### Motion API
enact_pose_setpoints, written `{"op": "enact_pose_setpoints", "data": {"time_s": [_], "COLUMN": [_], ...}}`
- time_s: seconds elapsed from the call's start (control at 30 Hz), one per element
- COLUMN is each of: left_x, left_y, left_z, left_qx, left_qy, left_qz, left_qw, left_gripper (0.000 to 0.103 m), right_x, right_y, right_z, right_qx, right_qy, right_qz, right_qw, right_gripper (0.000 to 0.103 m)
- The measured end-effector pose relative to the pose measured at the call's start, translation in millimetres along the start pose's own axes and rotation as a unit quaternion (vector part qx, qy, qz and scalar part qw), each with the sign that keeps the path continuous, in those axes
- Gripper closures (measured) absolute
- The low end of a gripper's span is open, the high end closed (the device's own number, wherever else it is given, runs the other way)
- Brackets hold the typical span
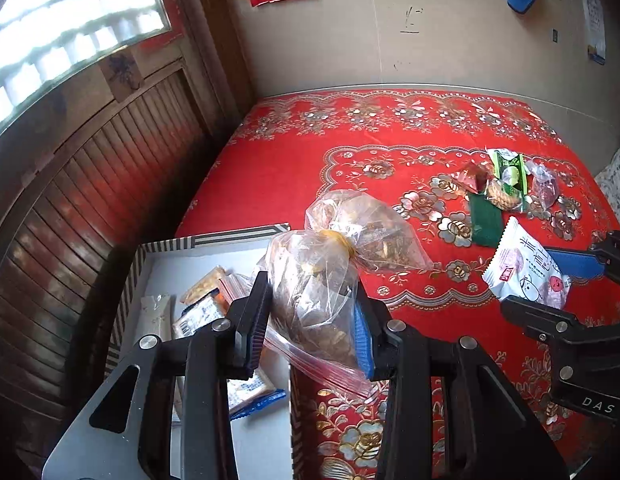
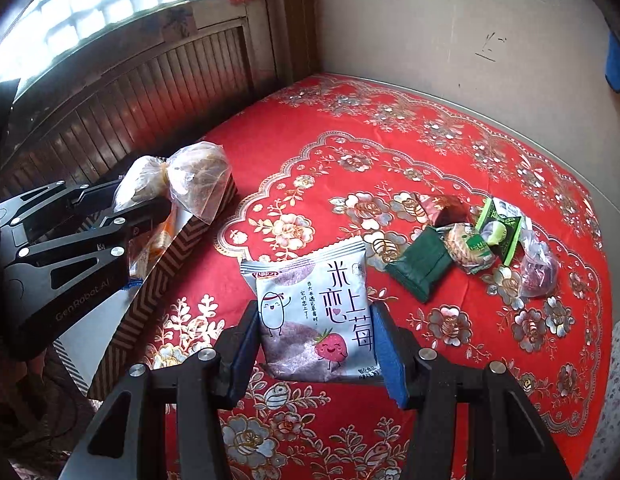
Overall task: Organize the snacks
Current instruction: 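Lower both snacks into the white box and open both tools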
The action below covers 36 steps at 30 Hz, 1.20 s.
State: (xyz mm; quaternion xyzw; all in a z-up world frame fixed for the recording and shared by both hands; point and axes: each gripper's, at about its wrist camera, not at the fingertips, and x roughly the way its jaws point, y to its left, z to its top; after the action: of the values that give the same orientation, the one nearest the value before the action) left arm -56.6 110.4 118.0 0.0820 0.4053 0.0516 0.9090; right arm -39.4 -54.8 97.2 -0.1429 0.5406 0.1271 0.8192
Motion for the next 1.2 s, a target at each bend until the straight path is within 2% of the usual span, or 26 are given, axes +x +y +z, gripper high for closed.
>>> {"op": "enact_pose_setpoints", "data": {"time_s": [0.43, 0.73, 0.83, 1.1, 1.2], "left_x": [-1.8, 2.7, 5.9, 14.3, 16.3], "left_y": [85.9, 146.8, 157.1, 163.9, 165.9], "left_z": [-36.6, -79.3, -91.3, -106.0, -106.9], "left_qx": [-0.084, -0.174, -0.195, -0.214, -0.222], "left_qy": [0.032, 0.085, 0.100, 0.122, 0.130], "left_qz": [0.052, 0.057, 0.053, 0.051, 0.050], "left_qw": [0.9946, 0.9795, 0.9742, 0.9677, 0.9650], "left_gripper": [0.067, 0.067, 0.067, 0.067, 0.062], "right_x": [34.9, 70.0, 85.7, 112.0, 117.3], "right_y": [84.3, 142.4, 154.3, 171.5, 172.3], "right_z": [34.4, 52.5, 55.3, 52.8, 50.7], "right_qx": [-0.075, -0.112, -0.118, -0.113, -0.103], "right_qy": [0.007, 0.027, 0.039, 0.065, 0.080], "right_qz": [0.066, 0.115, 0.125, 0.149, 0.166], "right_qw": [0.995, 0.987, 0.984, 0.980, 0.977], "right_gripper": [0.051, 0.051, 0.051, 0.051, 0.049]}}
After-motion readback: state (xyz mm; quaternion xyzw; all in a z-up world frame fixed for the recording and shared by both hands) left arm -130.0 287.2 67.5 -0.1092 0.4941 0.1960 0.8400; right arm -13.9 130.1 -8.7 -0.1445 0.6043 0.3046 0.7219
